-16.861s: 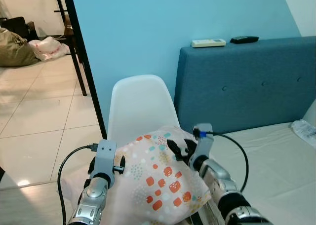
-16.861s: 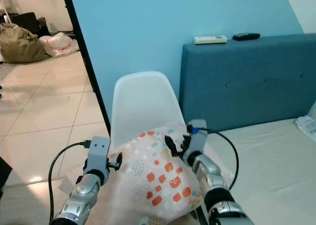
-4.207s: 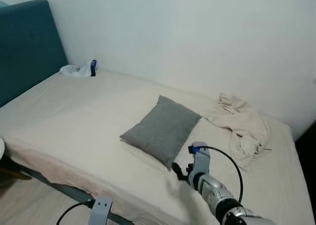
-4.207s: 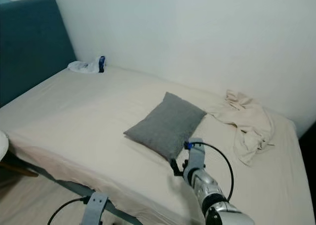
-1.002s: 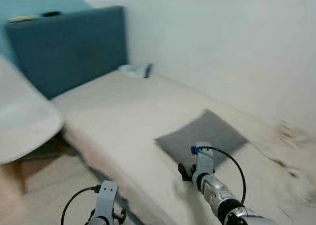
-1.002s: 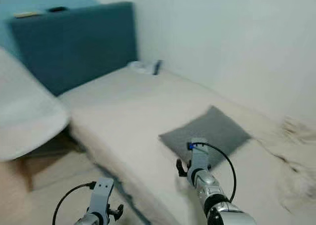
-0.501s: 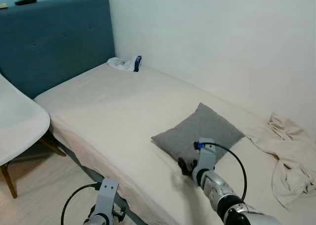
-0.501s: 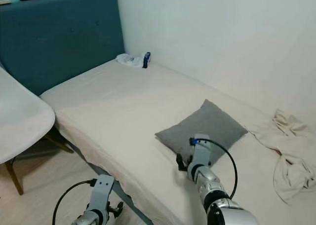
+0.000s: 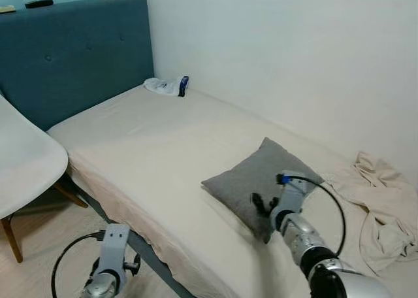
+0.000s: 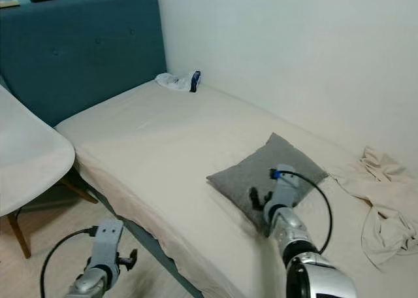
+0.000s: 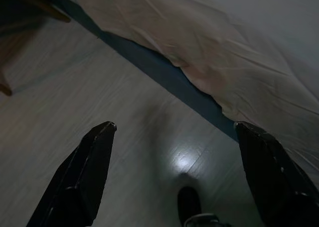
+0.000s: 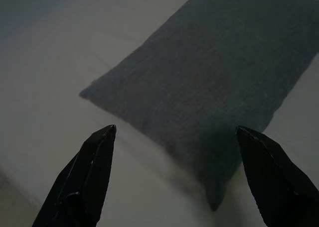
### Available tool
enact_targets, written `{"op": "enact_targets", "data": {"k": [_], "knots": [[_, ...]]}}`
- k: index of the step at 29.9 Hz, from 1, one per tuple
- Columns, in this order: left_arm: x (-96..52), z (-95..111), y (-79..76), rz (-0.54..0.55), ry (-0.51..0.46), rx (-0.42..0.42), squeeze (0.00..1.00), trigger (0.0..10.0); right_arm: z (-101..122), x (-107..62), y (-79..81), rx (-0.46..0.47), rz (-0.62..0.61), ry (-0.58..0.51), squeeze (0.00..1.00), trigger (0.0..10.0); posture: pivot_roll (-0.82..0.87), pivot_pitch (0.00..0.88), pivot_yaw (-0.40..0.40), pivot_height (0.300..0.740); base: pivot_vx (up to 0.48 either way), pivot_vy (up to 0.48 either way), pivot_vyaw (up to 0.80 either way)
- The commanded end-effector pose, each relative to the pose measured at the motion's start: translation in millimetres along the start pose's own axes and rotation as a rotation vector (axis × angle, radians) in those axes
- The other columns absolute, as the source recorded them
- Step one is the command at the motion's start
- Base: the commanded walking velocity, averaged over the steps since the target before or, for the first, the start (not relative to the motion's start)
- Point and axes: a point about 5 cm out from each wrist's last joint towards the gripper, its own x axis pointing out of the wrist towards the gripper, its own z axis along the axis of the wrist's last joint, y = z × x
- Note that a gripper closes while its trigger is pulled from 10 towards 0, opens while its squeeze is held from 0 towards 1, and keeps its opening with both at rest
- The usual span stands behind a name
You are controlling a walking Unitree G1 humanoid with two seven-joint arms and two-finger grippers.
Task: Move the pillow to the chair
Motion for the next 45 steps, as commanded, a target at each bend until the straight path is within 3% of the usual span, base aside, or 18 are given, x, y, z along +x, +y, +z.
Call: {"op": "enact_targets", "data": {"k": [1, 10, 11, 13, 17, 18, 23, 25, 34, 35, 39, 45], "knots": [[-2.1, -4, 2.6, -0.003, 0.001, 0.011, 0.00, 10.0, 1, -1.2, -6.1, 0.052, -0.022, -0.017, 0.00, 10.0, 0.07, 0.030, -0.029, 0.650, 0.000, 0.000, 0.00], [-3.7, -7, -1.6, -0.026, 0.001, 0.033, 0.00, 10.0, 4, -3.0, -11.8, 0.152, -0.005, -0.064, 0.00, 10.0, 0.07, 0.049, -0.021, 0.625, 0.000, 0.000, 0.00], [-4.1, -8, -1.8, -0.031, -0.001, 0.038, 0.00, 10.0, 6, -3.1, -12.5, 0.211, 0.008, -0.085, 0.00, 10.0, 0.07, 0.057, -0.018, 0.625, 0.000, 0.000, 0.00], [-4.2, -8, -1.8, -0.032, -0.002, 0.040, 0.00, 10.0, 6, -3.2, -12.9, 0.231, 0.011, -0.090, 0.00, 10.0, 0.07, 0.057, -0.018, 0.625, 0.000, 0.000, 0.00], [-5.9, -9, -1.6, -0.048, -0.013, 0.061, 0.00, 10.0, 7, -4.7, -19.5, 0.362, 0.007, -0.117, 0.00, 10.0, 0.09, 0.096, 0.004, 0.625, 0.000, 0.000, 0.00], [-7.1, -10, -0.8, -0.057, -0.019, 0.079, 0.00, 10.0, 5, -6.1, -25.2, 0.430, -0.014, -0.124, 0.00, 10.0, 0.11, 0.110, 0.011, 0.625, 0.000, 0.000, 0.00], [-10.5, -14, 3.4, -0.065, -0.033, 0.099, 0.00, 10.0, 3, -9.2, -36.8, 0.520, -0.064, -0.142, 0.00, 10.0, 0.13, 0.136, 0.026, 0.625, 0.000, 0.000, 0.00], [-14.6, -17, 8.4, -0.068, -0.050, 0.113, 0.00, 10.0, 2, -12.9, -48.8, 0.589, -0.114, -0.160, 0.00, 10.0, 0.16, 0.164, 0.037, 0.625, 0.000, 0.000, 0.00], [-25.9, -28, 16.1, -0.088, -0.069, 0.161, 0.00, 10.0, 2, -17.0, -62.6, 0.610, -0.177, -0.177, 0.00, 10.0, 0.20, 0.226, 0.063, 0.625, 0.000, 0.000, 0.00], [-31.3, -33, 18.9, -0.097, -0.071, 0.179, 0.00, 10.0, 5, -19.8, -72.0, 0.619, -0.224, -0.193, 0.00, 10.0, 0.21, 0.260, 0.078, 0.625, 0.000, 0.000, 0.00], [-36.9, -37, 21.4, -0.105, -0.078, 0.194, 0.00, 10.0, 8, -22.8, -81.0, 0.622, -0.260, -0.211, 0.00, 10.0, 0.22, 0.285, 0.085, 0.625, 0.000, 0.000, 0.00], [-48.6, -40, 29.5, -0.108, -0.106, 0.209, 0.00, 10.0, 28, -28.2, -98.2, 0.611, -0.283, -0.312, 0.00, 10.0, 0.25, 0.332, 0.110, 0.625, 0.000, 0.000, 0.00]]}}
